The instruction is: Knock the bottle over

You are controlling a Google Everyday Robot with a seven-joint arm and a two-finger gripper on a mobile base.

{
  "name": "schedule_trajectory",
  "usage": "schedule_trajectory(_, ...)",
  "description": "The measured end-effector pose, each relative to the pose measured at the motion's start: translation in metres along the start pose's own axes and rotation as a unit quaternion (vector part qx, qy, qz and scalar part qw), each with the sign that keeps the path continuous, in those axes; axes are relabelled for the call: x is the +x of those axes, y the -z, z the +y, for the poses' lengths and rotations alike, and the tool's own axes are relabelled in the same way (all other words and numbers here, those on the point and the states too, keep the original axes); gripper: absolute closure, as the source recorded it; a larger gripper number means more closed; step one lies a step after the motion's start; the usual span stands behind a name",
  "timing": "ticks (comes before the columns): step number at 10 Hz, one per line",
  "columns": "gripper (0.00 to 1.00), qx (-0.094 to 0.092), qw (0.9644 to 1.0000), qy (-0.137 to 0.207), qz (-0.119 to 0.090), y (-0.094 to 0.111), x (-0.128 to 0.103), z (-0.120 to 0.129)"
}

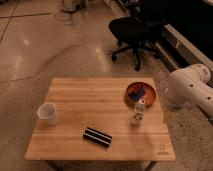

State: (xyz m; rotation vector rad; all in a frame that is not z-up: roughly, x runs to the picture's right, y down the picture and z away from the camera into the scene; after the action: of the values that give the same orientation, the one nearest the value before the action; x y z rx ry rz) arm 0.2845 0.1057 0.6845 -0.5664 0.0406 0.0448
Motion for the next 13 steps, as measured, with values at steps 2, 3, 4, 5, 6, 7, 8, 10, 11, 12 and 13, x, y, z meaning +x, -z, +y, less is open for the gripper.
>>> schedule_trajectory(2,0.35,0.0,1.0,0.0,0.0,0.0,0.0,0.0)
schedule_trajectory(3,0.35,0.0,1.0,0.0,0.001,-0.001,0.0,0.001)
schedule_trajectory(4,0.35,0.001,1.0,0.0,0.001,-0.006,-0.002,0.002)
schedule_trajectory(5,0.35,0.0,1.0,0.001,0.001,-0.01,-0.005,0.005)
schedule_trajectory(6,0.35,-0.003,1.0,0.002,-0.001,-0.017,-0.009,0.007)
schedule_trajectory(7,0.35,-0.004,1.0,0.004,-0.005,-0.024,-0.015,0.009)
schedule_trajectory(8,0.35,-0.004,0.9999,0.007,-0.009,-0.029,-0.02,0.011)
schedule_trajectory(10,0.35,-0.005,0.9997,0.013,-0.017,-0.036,-0.033,0.011)
schedule_trajectory(11,0.35,-0.006,0.9996,0.018,-0.022,-0.037,-0.041,0.01)
schedule_trajectory(12,0.35,-0.008,0.9993,0.023,-0.029,-0.037,-0.051,0.011)
schedule_trajectory(13,0.35,-0.008,0.999,0.029,-0.034,-0.035,-0.058,0.012)
